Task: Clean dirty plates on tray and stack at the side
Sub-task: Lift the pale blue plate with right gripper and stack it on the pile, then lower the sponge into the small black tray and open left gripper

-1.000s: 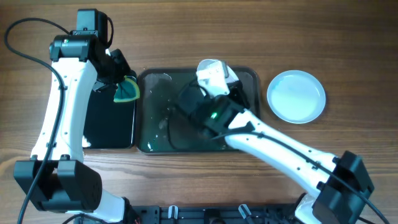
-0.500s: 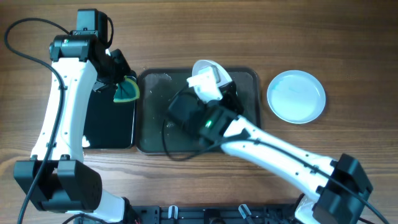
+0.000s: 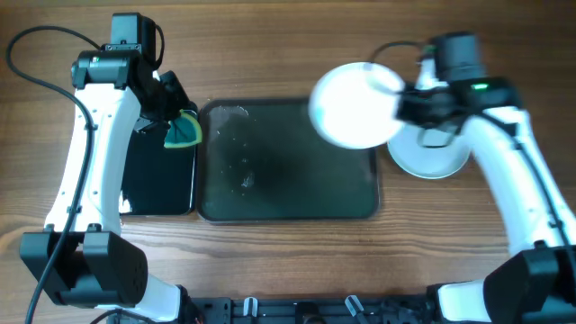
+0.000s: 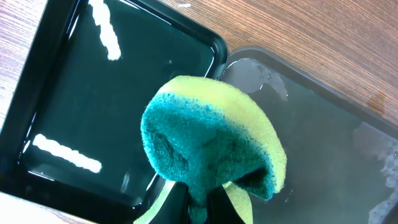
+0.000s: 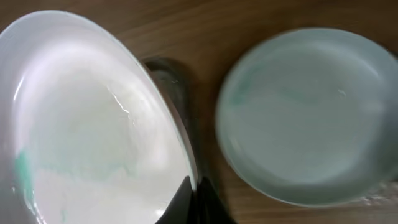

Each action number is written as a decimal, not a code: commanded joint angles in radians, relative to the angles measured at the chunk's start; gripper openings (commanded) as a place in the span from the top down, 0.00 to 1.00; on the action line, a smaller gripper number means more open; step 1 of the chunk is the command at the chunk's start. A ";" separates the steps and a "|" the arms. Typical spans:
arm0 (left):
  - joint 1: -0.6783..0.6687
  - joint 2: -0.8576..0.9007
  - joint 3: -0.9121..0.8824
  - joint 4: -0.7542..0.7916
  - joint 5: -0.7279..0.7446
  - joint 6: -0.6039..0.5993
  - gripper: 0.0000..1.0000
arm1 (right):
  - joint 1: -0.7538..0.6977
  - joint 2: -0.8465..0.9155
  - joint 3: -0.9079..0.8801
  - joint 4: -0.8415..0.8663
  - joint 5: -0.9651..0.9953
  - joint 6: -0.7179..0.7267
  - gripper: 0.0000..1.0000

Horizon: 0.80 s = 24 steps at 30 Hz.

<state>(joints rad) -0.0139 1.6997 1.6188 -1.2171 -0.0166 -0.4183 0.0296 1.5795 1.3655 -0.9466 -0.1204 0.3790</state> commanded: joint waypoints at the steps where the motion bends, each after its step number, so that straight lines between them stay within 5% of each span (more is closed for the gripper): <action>1: 0.002 0.002 0.003 0.000 0.003 0.023 0.96 | -0.189 -0.025 -0.046 -0.001 -0.018 -0.002 0.96; 5: 0.002 0.002 0.003 -0.003 0.004 0.087 0.96 | -0.335 -0.024 -0.196 0.095 0.089 0.018 0.96; 12: 0.002 0.002 0.002 -0.011 -0.074 0.158 0.96 | -0.343 -0.024 -0.397 0.307 0.144 0.047 0.94; 18: 0.008 0.002 0.000 -0.022 -0.090 0.203 0.96 | -0.341 -0.024 -0.381 0.274 0.043 -0.006 0.39; 24: 0.068 0.002 -0.080 0.034 -0.093 0.366 0.96 | -0.307 -0.026 -0.216 0.112 -0.091 -0.095 0.31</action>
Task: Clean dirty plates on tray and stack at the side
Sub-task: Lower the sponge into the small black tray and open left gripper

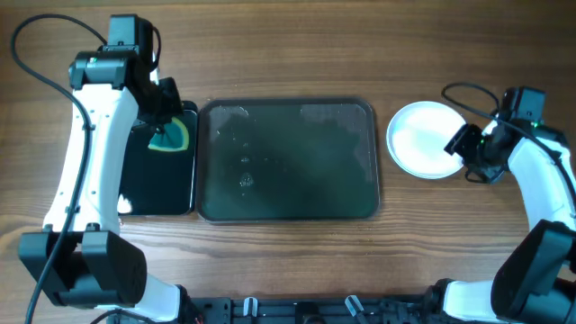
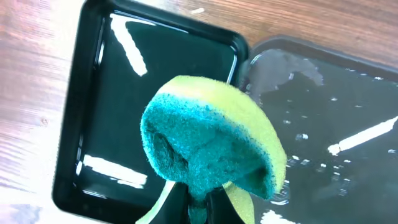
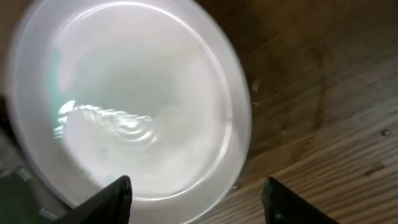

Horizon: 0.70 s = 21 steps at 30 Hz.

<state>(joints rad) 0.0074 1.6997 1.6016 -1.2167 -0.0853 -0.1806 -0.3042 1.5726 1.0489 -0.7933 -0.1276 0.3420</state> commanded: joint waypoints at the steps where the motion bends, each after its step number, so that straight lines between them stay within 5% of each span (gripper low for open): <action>1: 0.062 0.002 -0.097 0.060 -0.024 0.152 0.96 | 0.041 -0.019 0.130 -0.066 -0.084 -0.063 0.31; 4: 0.095 0.002 -0.212 0.171 -0.024 0.230 0.94 | 0.079 -0.020 0.163 -0.091 -0.084 -0.074 0.29; 11: 0.100 0.002 -0.462 0.441 -0.024 0.255 0.64 | 0.100 -0.020 0.163 -0.103 -0.084 -0.082 0.27; 12: 0.100 0.002 -0.477 0.452 -0.024 0.255 0.52 | 0.100 -0.020 0.163 -0.105 -0.084 -0.084 0.27; 13: 0.100 0.002 -0.480 0.455 -0.024 0.255 0.10 | 0.100 -0.021 0.163 -0.105 -0.084 -0.084 0.27; 14: 0.100 0.002 -0.480 0.459 -0.024 0.255 0.00 | 0.100 -0.025 0.163 -0.105 -0.084 -0.084 0.27; 21: 0.083 -0.145 -0.252 0.345 0.013 0.114 0.00 | 0.124 -0.208 0.303 -0.199 -0.118 -0.159 0.22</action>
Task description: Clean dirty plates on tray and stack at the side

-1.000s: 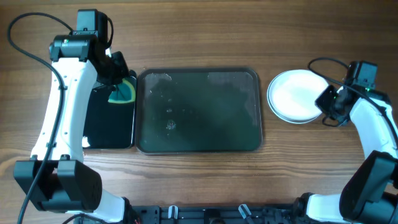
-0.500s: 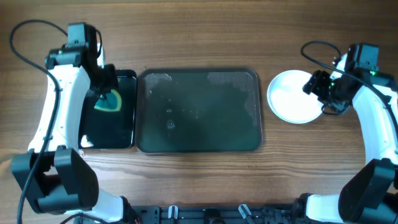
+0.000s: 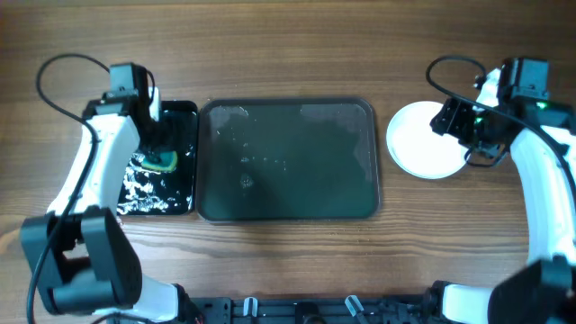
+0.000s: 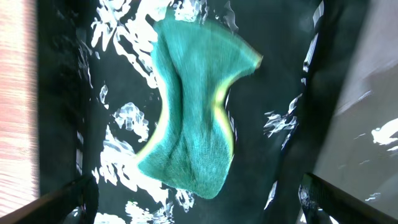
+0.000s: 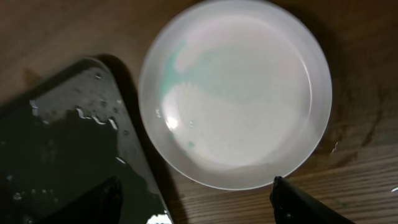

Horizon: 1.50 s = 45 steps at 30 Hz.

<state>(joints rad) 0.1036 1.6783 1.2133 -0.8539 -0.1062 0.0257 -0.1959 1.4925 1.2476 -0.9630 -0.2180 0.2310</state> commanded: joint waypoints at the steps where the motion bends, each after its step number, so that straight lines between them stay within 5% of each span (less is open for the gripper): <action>1: -0.018 -0.159 0.156 -0.016 0.049 -0.094 0.00 | 0.015 -0.171 0.127 -0.048 -0.028 -0.048 0.22; 4: -0.020 -0.240 0.161 -0.003 0.049 -0.094 0.00 | 0.015 -0.317 0.149 -0.074 -0.027 -0.049 0.21; 6: -0.021 -0.261 0.161 -0.003 0.049 -0.094 0.00 | 0.015 -0.418 0.149 -0.089 -0.027 -0.048 0.00; 14: -0.020 -0.261 0.161 -0.003 0.049 -0.094 0.00 | 0.015 -0.761 0.149 -0.113 -0.034 -0.045 0.00; 24: -0.021 -0.261 0.161 -0.003 0.049 -0.094 0.00 | 0.015 -0.828 0.108 -0.103 0.026 -0.135 0.00; 30: -0.021 -0.261 0.161 -0.003 0.049 -0.094 0.00 | 0.076 -0.906 -0.172 0.276 0.009 -0.139 0.00; 36: -0.021 -0.261 0.161 -0.003 0.049 -0.094 0.00 | 0.187 -1.142 -0.632 0.687 0.073 -0.153 0.00; 45: -0.021 -0.261 0.161 -0.003 0.049 -0.094 0.00 | 0.284 -1.442 -1.139 0.966 0.161 -0.051 0.00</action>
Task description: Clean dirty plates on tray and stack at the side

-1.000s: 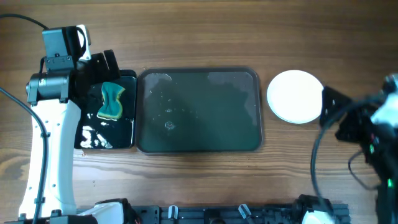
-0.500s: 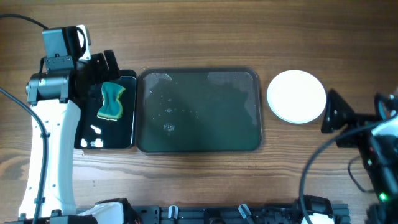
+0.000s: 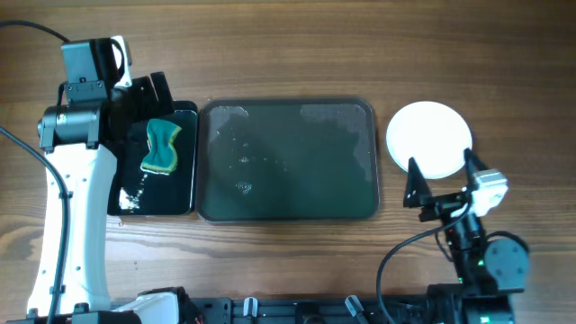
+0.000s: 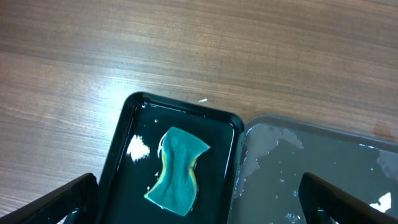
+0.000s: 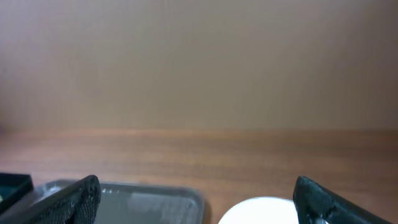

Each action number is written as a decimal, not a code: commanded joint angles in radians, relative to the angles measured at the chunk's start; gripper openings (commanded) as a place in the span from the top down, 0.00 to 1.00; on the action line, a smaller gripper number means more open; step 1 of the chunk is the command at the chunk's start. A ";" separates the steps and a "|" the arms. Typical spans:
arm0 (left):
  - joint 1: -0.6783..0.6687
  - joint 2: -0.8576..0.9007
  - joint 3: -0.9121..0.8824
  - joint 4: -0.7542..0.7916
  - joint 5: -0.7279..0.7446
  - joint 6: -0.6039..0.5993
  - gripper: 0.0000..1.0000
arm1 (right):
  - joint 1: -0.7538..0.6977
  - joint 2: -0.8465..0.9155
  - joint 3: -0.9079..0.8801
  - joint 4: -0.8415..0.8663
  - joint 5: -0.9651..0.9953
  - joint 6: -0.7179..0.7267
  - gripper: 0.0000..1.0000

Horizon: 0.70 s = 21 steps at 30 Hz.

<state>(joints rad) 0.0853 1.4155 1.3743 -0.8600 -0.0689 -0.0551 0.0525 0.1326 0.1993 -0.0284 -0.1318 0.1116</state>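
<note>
A stack of white plates stands on the table right of the grey tray, which holds only water drops. The plates' far rim shows low in the right wrist view, next to the tray's corner. My right gripper is open just in front of the stack, holding nothing, its fingers wide apart. The green and yellow sponge lies in the small black tray. My left gripper is open behind that tray, well above the sponge.
The black tray holds water and sits against the grey tray's left rim. Bare wooden table lies behind both trays and round the plates. The right arm's base and cable sit at the near edge.
The left gripper was low over the sponge and is now higher and farther back, still open. The right gripper was above the plate stack and is now nearer the front edge, camera pointing level.
First my right gripper held a white plate over the tray's right end, and the left held the sponge. Then the plate lay on the stack, right gripper open beside it. Later the sponge lay in the black tray, left gripper open. Now both arms are drawn back.
</note>
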 commanded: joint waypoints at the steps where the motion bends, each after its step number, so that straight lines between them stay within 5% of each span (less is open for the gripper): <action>1: -0.002 0.002 0.000 0.003 0.012 -0.013 0.00 | 0.043 -0.098 -0.111 0.032 0.080 0.075 0.00; 21: -0.002 0.002 0.000 0.003 0.012 -0.013 0.00 | 0.047 -0.122 -0.194 0.037 0.008 0.074 0.00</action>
<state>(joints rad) 0.0853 1.4155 1.3743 -0.8597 -0.0689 -0.0551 0.0959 0.0200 0.0078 0.0013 -0.1047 0.1719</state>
